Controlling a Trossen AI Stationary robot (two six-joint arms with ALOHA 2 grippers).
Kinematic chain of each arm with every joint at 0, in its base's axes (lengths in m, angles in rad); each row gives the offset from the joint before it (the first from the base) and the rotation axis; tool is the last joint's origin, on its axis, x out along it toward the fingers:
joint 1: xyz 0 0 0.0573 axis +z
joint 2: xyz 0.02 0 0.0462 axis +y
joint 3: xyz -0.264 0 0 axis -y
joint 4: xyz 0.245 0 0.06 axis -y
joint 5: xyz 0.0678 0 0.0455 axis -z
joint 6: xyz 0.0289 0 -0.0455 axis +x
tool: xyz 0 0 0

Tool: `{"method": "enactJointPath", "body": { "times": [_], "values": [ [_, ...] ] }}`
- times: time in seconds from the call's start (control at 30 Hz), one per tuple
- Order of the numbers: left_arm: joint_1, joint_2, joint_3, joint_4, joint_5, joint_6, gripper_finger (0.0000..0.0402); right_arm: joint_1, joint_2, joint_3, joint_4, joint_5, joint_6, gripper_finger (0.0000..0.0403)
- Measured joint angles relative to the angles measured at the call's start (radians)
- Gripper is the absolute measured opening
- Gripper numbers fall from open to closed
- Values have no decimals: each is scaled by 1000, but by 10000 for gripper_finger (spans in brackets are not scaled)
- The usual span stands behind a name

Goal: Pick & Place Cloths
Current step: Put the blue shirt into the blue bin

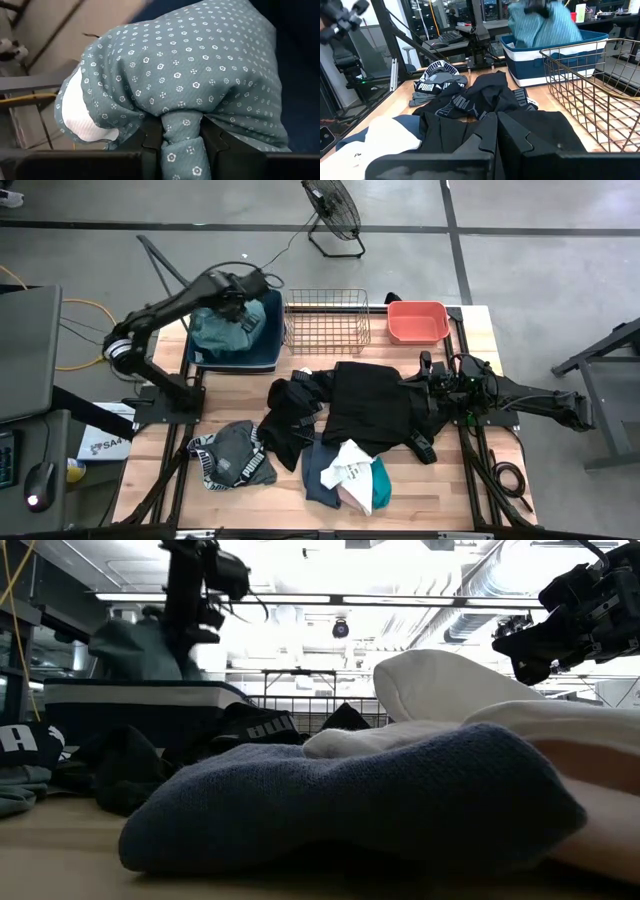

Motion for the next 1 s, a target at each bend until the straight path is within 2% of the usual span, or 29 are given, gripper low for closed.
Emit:
{"method": "enactJointPath", "body": {
  "times": [0.23,0.37,0.47,0.7,0.87,1.0],
  "values": [
    [1,99,-47,129,178,50,59,0,0,0,0,0,0,4],
    [13,115,-69,240,306,103,59,0,0,0,0,0,0,4],
    [41,115,-71,260,384,115,59,0,0,0,0,0,0,4],
    [122,115,-71,241,409,134,59,0,0,0,0,0,0,4],
    [202,115,-71,247,473,151,59,0,0,0,0,0,0,4],
    [234,114,-95,270,475,157,59,0,0,0,0,0,0,4]
  ]
}}
